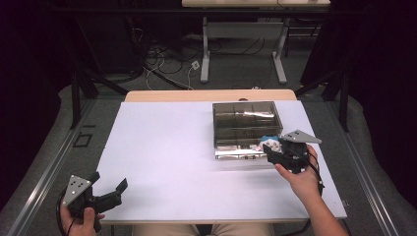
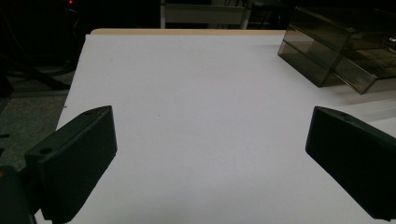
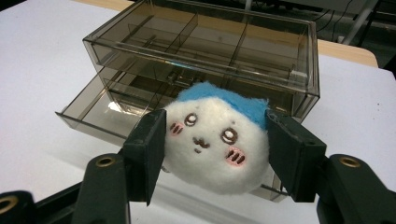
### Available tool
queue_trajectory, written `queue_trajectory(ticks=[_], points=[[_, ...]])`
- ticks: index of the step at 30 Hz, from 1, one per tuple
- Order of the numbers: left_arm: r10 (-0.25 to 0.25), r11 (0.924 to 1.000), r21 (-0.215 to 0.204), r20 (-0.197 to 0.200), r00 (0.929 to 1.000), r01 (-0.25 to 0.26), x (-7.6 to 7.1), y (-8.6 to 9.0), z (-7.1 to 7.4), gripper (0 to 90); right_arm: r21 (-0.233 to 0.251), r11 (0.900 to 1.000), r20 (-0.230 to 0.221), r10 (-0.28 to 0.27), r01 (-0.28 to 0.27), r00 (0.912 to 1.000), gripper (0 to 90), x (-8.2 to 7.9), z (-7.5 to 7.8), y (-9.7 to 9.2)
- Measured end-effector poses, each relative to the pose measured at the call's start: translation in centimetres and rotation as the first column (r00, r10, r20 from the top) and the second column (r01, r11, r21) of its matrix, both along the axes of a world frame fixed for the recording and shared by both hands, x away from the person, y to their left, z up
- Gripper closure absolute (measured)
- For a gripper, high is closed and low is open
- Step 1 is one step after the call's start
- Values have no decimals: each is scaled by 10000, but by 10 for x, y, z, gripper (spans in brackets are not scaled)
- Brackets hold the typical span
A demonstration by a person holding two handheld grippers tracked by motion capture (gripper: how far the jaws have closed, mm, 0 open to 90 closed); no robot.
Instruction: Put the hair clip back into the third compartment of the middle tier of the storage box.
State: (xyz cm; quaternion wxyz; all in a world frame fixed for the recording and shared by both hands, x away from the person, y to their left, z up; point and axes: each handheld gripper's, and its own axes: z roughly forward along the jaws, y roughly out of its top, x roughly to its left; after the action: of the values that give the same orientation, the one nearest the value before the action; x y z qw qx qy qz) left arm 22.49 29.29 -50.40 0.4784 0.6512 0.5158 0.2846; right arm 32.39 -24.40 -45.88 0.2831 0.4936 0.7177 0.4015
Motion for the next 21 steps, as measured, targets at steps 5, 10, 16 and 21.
queue_trajectory(ticks=[5, 10, 16, 21], points=[[-14, 10000, -53, -1, 10000, 14, 0, 0, 0, 22, 95, 10000, -7, -27, 27, 10000, 407, 5, 2, 0], [-33, 10000, -18, -15, 10000, 33, 0, 0, 0, 22, 185, 9998, -156, -72, 75, 9999, 406, 12, 1, -2], [-62, 10000, -20, -25, 10000, 62, 1, -1, 0, 22, 268, 9992, -62, -311, 312, 9995, 407, 17, -1, -4], [-69, 10000, 9, -33, 10000, 69, 1, -1, -1, 22, 416, 9984, 123, -376, 370, 9992, 407, 18, -4, -7]])
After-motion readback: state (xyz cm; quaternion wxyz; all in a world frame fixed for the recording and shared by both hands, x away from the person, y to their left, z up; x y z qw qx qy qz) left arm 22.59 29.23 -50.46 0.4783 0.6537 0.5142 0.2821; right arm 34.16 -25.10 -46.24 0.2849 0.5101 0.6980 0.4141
